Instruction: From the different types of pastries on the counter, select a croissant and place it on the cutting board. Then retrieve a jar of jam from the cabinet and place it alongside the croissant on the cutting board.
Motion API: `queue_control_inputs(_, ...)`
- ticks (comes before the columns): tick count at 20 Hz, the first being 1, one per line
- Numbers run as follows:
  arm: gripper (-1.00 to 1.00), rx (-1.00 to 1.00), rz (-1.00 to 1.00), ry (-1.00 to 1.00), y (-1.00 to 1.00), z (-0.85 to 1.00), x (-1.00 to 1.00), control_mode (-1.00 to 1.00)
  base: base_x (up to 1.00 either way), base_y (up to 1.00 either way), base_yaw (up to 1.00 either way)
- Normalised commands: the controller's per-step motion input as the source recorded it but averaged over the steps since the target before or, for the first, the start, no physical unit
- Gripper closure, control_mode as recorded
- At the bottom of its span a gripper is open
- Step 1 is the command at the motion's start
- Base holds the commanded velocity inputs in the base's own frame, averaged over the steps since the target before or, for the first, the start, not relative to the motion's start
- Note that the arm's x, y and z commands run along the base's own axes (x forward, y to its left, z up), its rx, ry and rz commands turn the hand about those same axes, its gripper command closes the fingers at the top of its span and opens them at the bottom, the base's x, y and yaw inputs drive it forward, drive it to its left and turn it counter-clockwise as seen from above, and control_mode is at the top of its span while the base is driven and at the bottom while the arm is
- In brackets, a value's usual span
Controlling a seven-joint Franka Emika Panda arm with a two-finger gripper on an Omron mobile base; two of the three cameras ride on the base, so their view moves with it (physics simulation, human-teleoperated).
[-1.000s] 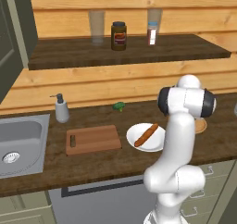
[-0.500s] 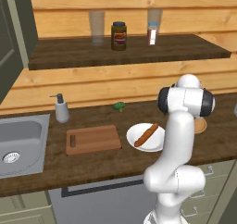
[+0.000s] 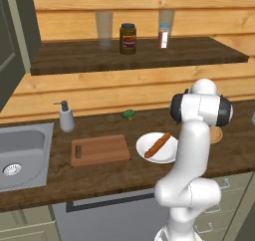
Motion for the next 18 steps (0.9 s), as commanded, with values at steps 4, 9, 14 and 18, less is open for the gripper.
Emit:
queue_control_inputs(4,1.00,0.00,0.00,0.01,0.04,0.06,-0.51,-1.00,0.00,0.00,0.00)
queue_control_inputs(9,1.00,-0.04,0.00,-0.07,0.04,0.08,-0.77,-1.00,0.00,0.00,0.00)
queue_control_inputs(14,1.00,-0.10,0.01,-0.09,0.36,0.15,-0.67,-1.00,0.00,0.00,0.00)
queue_control_inputs(18,1.00,-0.17,0.02,-0.12,0.65,0.26,-0.44,-1.00,0.00,0.00,0.00)
